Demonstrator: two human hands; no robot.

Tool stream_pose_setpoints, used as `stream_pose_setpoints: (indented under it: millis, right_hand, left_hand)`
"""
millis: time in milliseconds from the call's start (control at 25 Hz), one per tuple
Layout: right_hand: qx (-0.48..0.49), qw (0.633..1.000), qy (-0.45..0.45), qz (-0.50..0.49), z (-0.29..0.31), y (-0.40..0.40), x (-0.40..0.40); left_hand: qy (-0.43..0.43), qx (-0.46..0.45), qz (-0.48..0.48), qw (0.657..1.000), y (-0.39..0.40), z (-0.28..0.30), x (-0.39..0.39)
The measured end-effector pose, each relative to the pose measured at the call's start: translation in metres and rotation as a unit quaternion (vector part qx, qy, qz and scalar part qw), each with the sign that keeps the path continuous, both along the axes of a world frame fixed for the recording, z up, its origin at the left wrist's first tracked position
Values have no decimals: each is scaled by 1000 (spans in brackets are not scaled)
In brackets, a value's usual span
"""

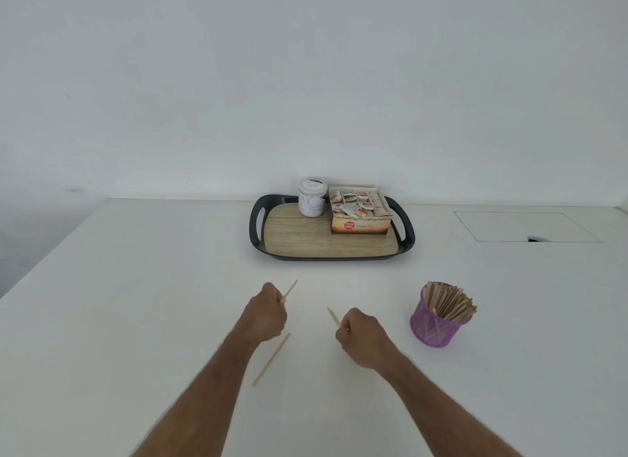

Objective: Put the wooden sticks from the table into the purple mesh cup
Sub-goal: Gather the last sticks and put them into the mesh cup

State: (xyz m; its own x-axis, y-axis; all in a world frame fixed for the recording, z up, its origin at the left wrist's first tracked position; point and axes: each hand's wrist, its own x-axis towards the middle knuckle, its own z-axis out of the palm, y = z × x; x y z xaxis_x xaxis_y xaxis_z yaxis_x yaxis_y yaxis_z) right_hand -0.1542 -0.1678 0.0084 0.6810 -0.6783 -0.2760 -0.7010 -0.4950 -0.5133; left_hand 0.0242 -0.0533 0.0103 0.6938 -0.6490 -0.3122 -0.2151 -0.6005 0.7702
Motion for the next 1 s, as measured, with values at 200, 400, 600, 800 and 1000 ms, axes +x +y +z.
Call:
stream_pose_setpoints:
  millis: [200,400,600,800,1000]
  right_hand:
    - [22,999,-31,-26,6,-9,-7]
    - [39,993,-93,-62,7,-8,-4]
    - [60,986,-128,-83,4,-6,-1]
    - [69,984,-135,-90,3,-4,-1]
    - [63,983,-145,-96,4,-7,-5]
  left_hand:
    - [-97,95,-29,990,1,-9,1]
    - [-137,151,-69,976,16,-15,-8]
    - [-169,183,-54,967,15,-18,-19]
    - [-203,203,-83,954,14,-22,-27]
    - [-160,153,-76,972,14,-24,-28]
